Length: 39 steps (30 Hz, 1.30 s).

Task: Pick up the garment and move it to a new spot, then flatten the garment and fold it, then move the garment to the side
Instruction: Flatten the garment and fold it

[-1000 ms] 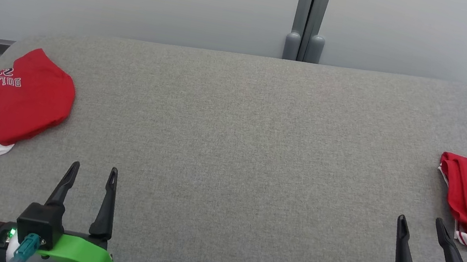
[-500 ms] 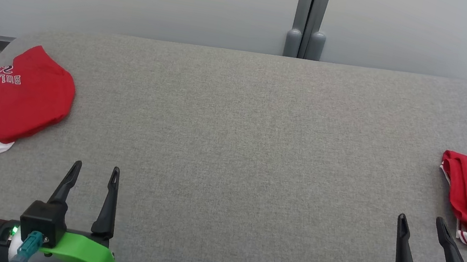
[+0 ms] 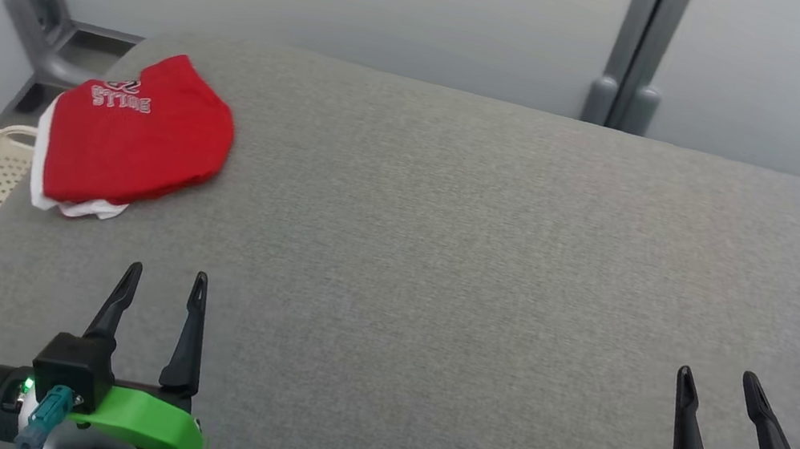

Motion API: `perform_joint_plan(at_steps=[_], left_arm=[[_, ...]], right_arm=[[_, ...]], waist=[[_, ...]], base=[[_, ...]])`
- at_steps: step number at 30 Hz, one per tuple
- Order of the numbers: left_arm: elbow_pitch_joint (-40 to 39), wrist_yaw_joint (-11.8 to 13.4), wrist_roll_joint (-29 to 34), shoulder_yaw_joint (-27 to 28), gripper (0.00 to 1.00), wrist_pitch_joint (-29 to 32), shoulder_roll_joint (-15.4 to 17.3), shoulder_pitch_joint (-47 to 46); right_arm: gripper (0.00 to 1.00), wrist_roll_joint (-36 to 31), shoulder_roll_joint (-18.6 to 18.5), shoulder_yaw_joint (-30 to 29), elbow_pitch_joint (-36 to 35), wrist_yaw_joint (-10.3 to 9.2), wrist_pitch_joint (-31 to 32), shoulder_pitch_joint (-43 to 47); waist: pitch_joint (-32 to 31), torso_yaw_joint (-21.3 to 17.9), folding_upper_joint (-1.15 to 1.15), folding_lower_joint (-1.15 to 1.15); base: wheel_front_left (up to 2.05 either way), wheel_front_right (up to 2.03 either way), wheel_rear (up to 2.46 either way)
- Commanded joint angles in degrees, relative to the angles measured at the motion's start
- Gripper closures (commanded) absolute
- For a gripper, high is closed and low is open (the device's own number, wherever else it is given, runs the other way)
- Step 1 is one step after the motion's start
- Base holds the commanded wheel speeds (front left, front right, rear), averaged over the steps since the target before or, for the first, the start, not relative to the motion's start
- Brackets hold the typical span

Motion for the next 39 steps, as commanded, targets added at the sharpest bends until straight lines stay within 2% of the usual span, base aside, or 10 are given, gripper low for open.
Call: perform_joint_plan(at_steps=[1, 8, 14, 31, 39], left_arm=[[-0.1, 0.1, -0.3, 0.1, 0.00, -0.3, -0.1, -0.5], [-0.5, 1.2, -1.5, 1.7, 0.00, -0.8, -0.5, 1.3], [-1.1, 1.3, -1.7, 2.0, 0.00, -1.0, -0.3, 2.0], [-1.7, 2.1, -1.8, 1.9, 0.00, -0.8, 0.2, 0.8], [-6.6, 1.5, -1.7, 3.2, 0.00, 1.1, 2.1, -6.1]], right_arm=[[0.00, 0.0, -0.1, 0.1, -0.2, -0.09, 0.1, 0.4], [0.00, 0.7, 0.0, 1.9, 0.4, -0.09, -0.1, -0.4], [0.00, 1.0, 0.0, 2.7, 1.1, -0.09, -0.4, -0.6], [0.00, 1.7, 0.1, 4.1, 2.4, -0.09, -1.1, -1.6], [0.00, 1.9, 0.1, 3.9, 1.8, -0.09, -0.7, -1.7]], waist=[[-0.2, 6.5, 0.00, 0.00], [-0.7, 12.9, 0.00, 0.00], [-0.7, 15.5, 0.00, 0.00], [-0.8, 15.7, 0.00, 0.00], [-0.3, 15.2, 0.00, 0.00]], base=[[0.00, 0.00, 0.00], [0.00, 0.00, 0.00], [0.00, 0.00, 0.00], [0.00, 0.00, 0.00], [0.00, 0.00, 0.00]])
